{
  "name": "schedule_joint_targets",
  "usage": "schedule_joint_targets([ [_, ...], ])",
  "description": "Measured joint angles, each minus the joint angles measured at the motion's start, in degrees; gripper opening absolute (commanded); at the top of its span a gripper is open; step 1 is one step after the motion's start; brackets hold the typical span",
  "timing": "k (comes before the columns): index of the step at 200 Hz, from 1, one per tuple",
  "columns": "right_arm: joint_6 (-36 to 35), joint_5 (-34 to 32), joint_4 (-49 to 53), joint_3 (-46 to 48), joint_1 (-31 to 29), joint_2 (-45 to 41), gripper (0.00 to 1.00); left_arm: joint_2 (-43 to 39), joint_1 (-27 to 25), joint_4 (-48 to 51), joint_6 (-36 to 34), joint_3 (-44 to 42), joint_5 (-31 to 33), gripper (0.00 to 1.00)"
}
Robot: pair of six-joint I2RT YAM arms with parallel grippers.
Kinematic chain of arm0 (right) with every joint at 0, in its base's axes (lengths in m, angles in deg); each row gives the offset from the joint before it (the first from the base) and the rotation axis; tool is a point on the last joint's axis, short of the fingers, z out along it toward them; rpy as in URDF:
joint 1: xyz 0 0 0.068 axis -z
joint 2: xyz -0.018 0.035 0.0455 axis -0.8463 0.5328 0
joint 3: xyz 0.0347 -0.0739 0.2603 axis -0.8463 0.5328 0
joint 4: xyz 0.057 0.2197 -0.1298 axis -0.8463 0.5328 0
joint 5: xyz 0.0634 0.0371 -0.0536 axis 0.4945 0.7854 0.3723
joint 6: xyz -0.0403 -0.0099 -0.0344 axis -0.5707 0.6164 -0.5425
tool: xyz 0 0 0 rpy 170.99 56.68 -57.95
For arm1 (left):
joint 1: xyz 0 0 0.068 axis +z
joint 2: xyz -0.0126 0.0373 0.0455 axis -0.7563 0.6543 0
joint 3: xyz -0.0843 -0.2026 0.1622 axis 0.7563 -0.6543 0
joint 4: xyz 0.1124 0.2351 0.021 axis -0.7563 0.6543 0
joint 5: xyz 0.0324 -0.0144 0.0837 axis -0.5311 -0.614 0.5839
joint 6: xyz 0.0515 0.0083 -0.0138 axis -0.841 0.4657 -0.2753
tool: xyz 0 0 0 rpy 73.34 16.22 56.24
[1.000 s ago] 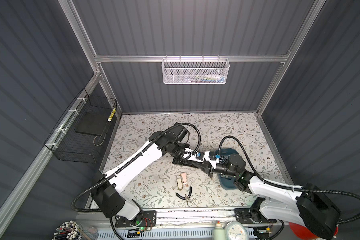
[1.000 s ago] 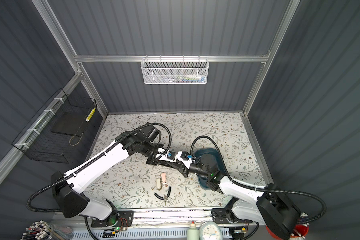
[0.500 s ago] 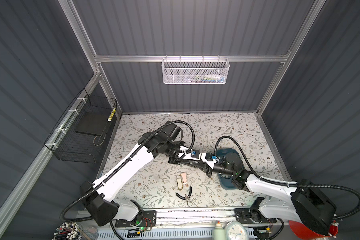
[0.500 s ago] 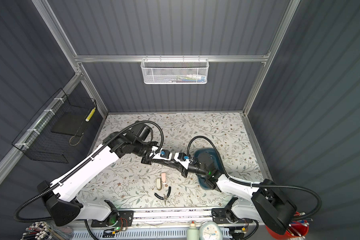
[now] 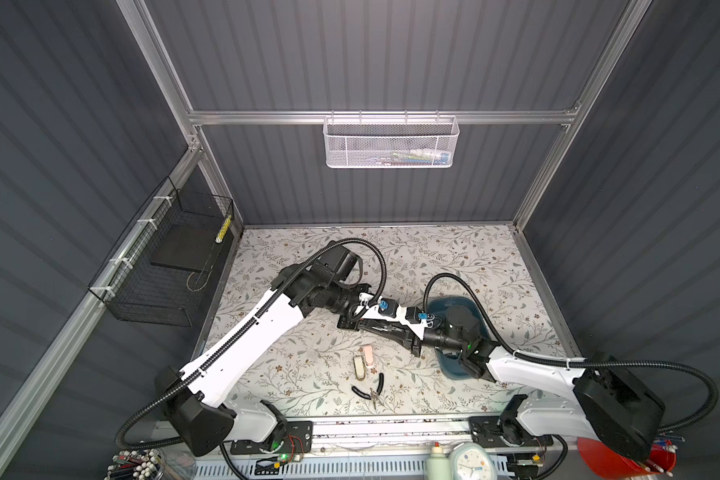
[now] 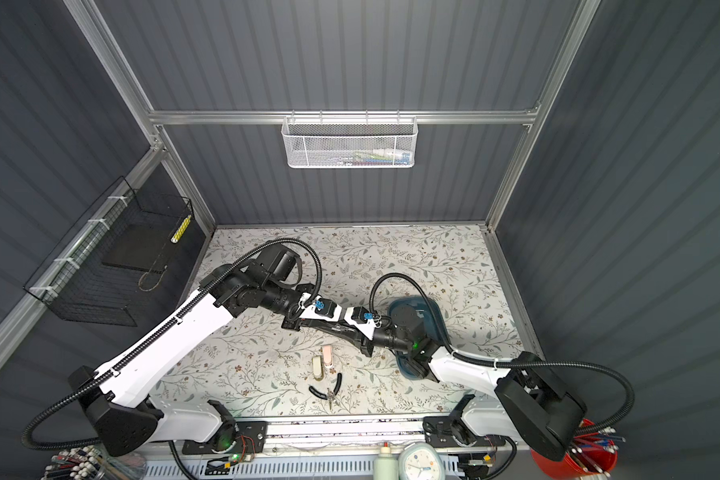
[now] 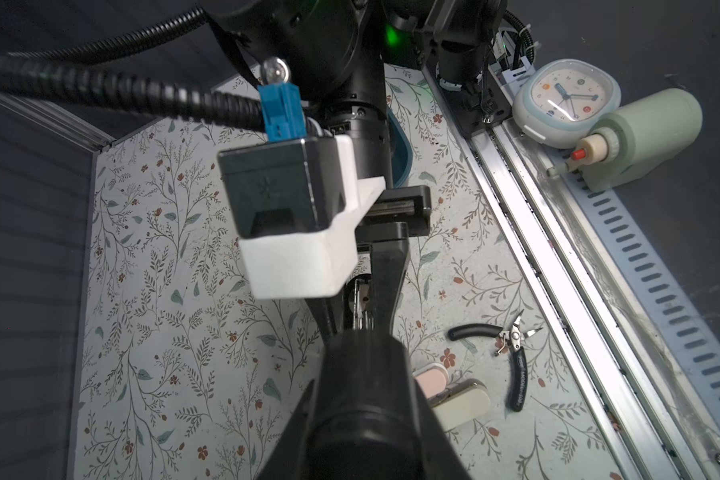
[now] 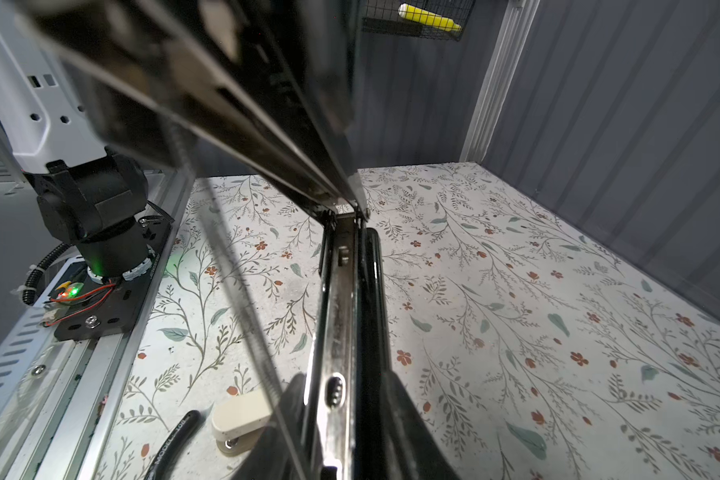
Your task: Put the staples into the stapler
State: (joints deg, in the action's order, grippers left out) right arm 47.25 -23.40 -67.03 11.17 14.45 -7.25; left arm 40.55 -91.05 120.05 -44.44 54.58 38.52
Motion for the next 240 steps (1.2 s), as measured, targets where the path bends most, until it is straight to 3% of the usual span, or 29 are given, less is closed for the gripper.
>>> schedule_joint_targets([
  [44,0.5,0.3,-0.8,-0.4,-0.4,0.5,0.23,-0.3,0.5,-0.3,0.0,0.0,-0.7,0.0],
  [168,-0.3,1.0,-8.8,1.4,1.1,0.0,0.0,-7.0,12.6,-7.2,2.6,-5.1,-19.5,0.0],
  [204,1.4,3.1,-11.7,2.4,2.9,0.0,0.0,-8.0,15.8,-10.8,4.5,-7.2,-25.5,0.0],
  [240,4.3,5.8,-17.0,4.8,5.2,0.0,0.0,-9.5,19.3,-19.2,10.8,-11.1,-33.1,0.0],
])
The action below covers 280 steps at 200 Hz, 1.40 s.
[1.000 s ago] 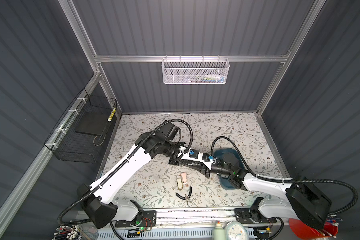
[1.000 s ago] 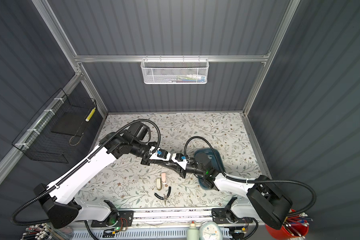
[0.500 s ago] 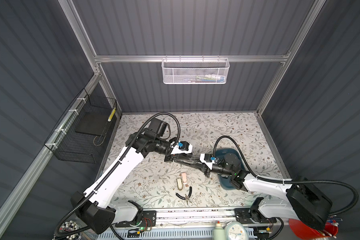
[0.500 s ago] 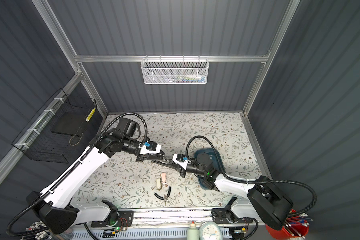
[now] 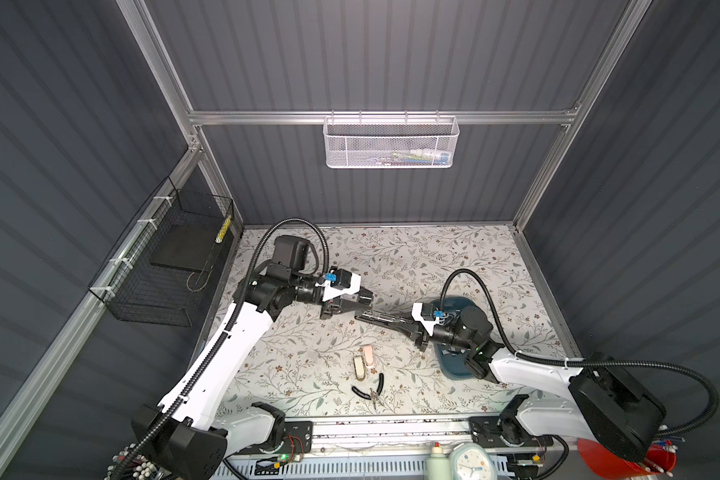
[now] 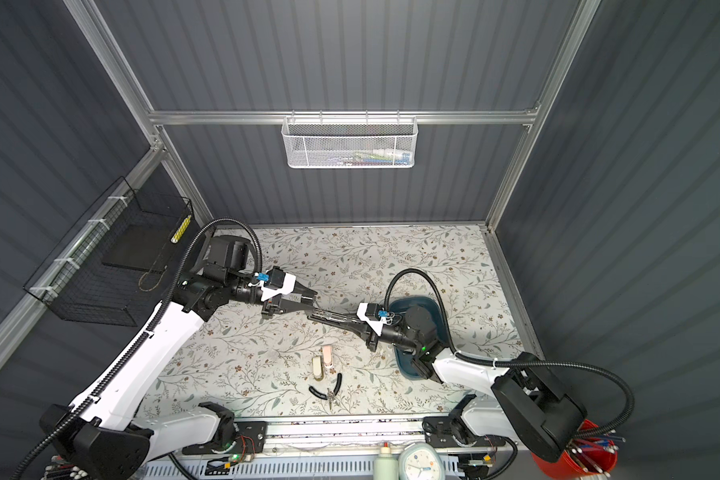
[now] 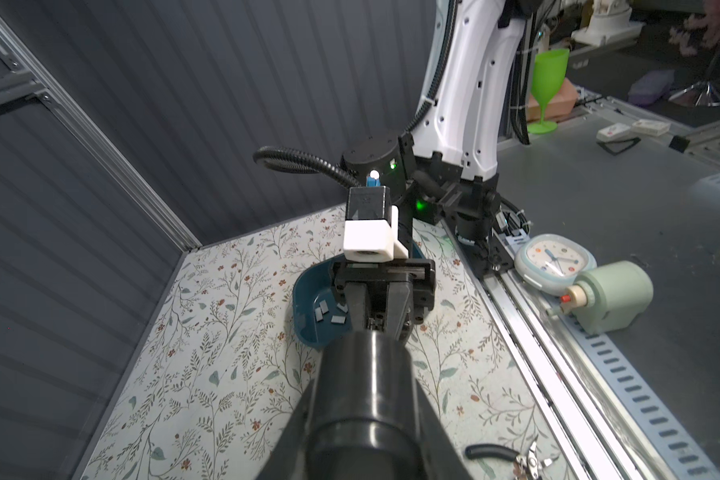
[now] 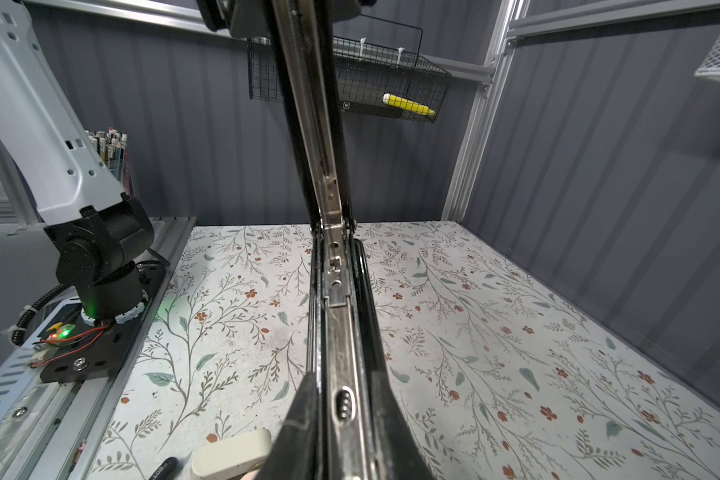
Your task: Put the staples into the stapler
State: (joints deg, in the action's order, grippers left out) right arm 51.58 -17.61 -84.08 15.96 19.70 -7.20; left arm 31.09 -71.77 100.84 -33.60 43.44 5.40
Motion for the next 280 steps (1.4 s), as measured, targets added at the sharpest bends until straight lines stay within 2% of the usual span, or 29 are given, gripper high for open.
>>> schedule_joint_targets([
  [88,5.9,3.8,-10.6,4.1,3.4,0.0,0.0,-2.8,1.5,-18.6,13.5,-6.7,-7.3,0.0],
  [155,12.4,4.9,-14.8,5.2,4.2,0.2,0.0,-3.9,1.5,-34.6,28.2,-11.2,-7.2,0.0],
  [206,15.5,3.8,-13.7,6.3,4.4,-3.7,0.0,-4.1,1.5,-44.1,37.6,-13.1,-6.6,0.0],
  [214,16.0,3.5,-13.4,6.9,4.4,-4.5,0.0,-4.2,1.5,-45.7,39.2,-13.8,-6.2,0.05],
  [234,16.8,2.5,-11.5,8.0,4.4,-7.4,0.0,-4.2,1.4,-48.2,42.5,-14.9,-5.1,0.09],
  [263,17.2,1.4,-8.0,8.2,4.5,-10.8,0.0,-4.7,1.3,-51.0,47.2,-15.9,-2.0,0.25],
  [280,17.7,1.3,-7.4,8.3,4.6,-11.2,0.0,-5.9,1.3,-53.9,50.6,-18.3,0.5,0.26],
])
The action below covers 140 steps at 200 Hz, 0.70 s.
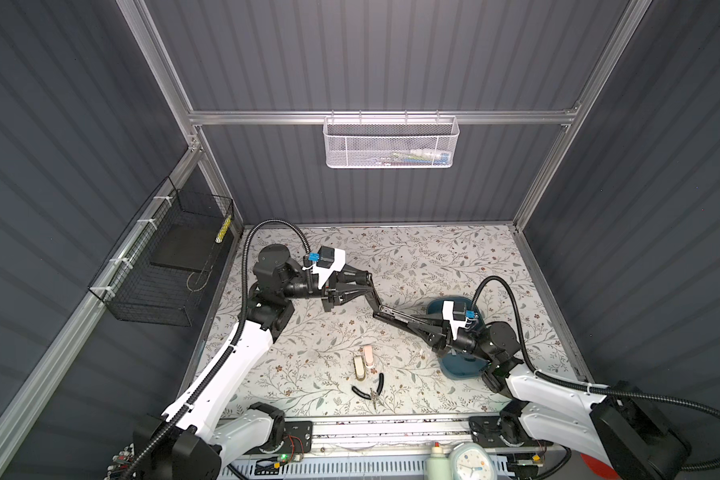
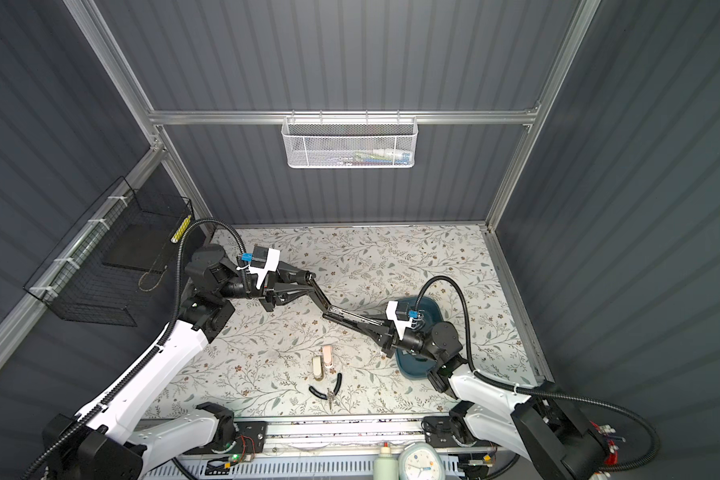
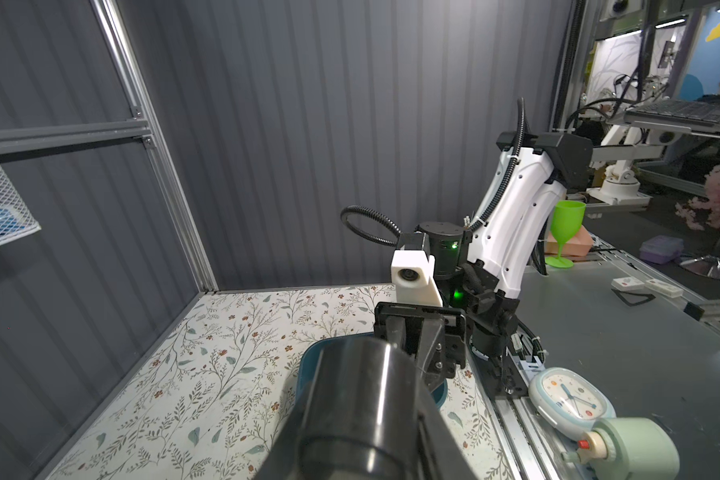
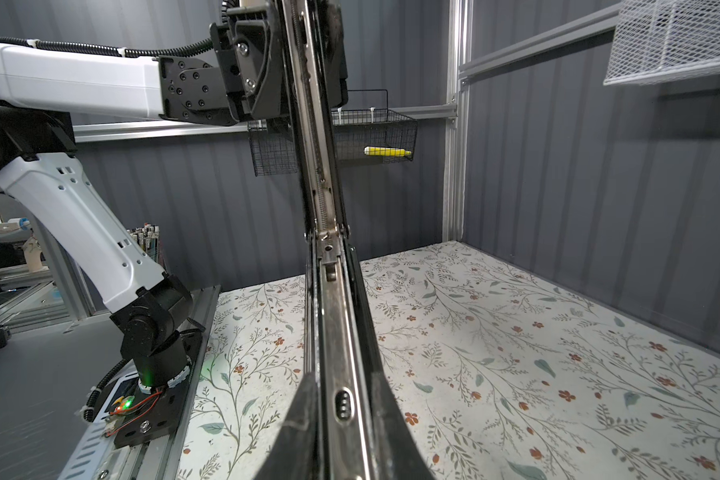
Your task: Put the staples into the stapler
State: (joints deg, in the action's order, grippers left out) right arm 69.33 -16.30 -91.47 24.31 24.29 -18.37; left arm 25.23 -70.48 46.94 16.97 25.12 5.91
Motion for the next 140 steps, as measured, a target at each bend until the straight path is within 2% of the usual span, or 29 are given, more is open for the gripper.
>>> schedule_joint_targets([
  [45,1.5,0.7,1.9,0.7,0.0,-0.7,0.0,-2.7,0.0,-12.0,8.3,-8.4,4.2,0.36],
  [57,2.3,0.7,2.2,0.7,0.0,-0.7,0.0,-2.8,0.0,-15.4,9.9,-10.3,6.3,0.43],
  [106,5.9,-2.3,1.9,0.4,0.0,-2.2,0.0,-4.7,0.9,-18.4,11.8,-14.3,23.5,0.62],
  [140,6.1,-5.1,4.0,-1.1,-0.4,-2.9,0.0,-6.5,1.3,-19.5,13.2,-16.8,29.5,0.79],
])
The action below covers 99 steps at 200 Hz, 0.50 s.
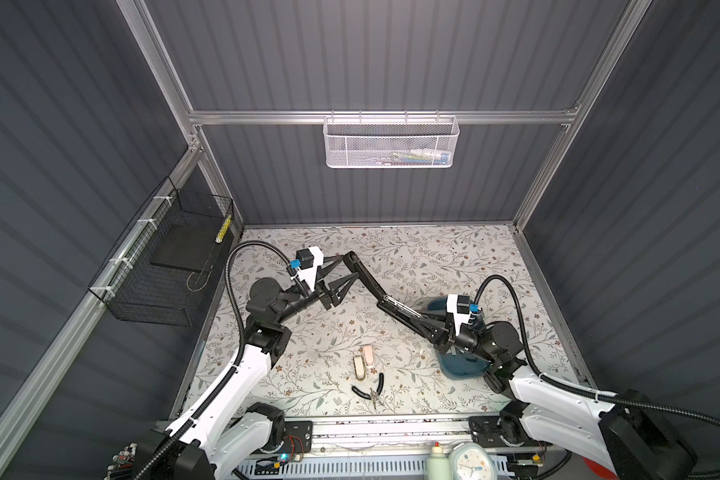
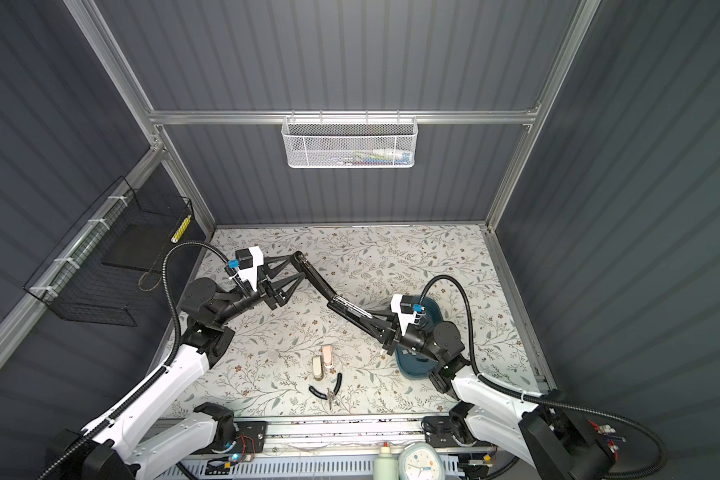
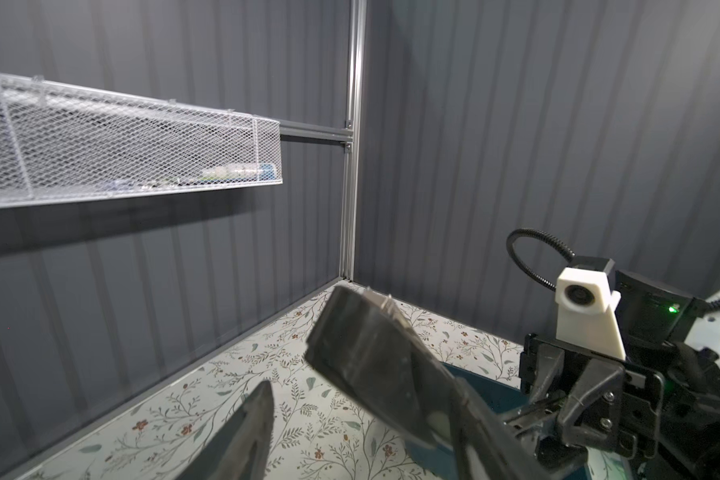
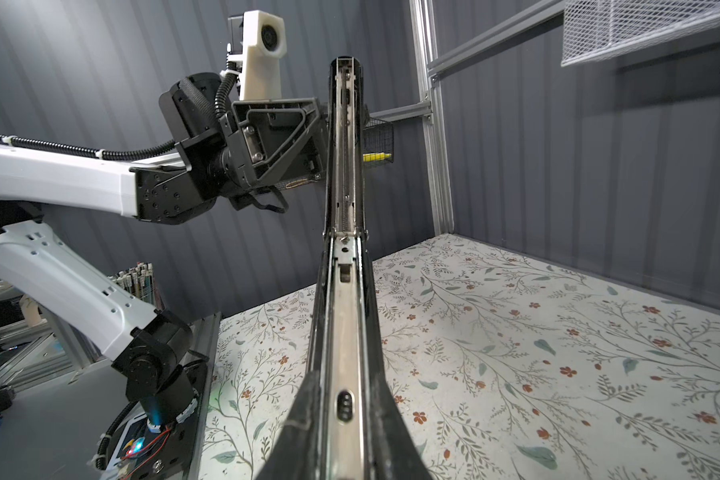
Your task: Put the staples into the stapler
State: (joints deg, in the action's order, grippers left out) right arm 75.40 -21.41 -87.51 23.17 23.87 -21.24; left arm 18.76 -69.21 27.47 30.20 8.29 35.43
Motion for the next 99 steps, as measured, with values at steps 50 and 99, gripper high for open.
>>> schedule_joint_targets([
  [50,-4.1,-9.7,12.2,-4.7,-5.9,-0.5,0.0,-3.5,0.0,5.2,1.7,-1.5,13.0,1.0],
  [99,-8.9,-25.1,20.8,-12.3,-12.3,6.5,0.0,-10.2,0.0,11.9,5.8,-8.3,32.7,1.0],
])
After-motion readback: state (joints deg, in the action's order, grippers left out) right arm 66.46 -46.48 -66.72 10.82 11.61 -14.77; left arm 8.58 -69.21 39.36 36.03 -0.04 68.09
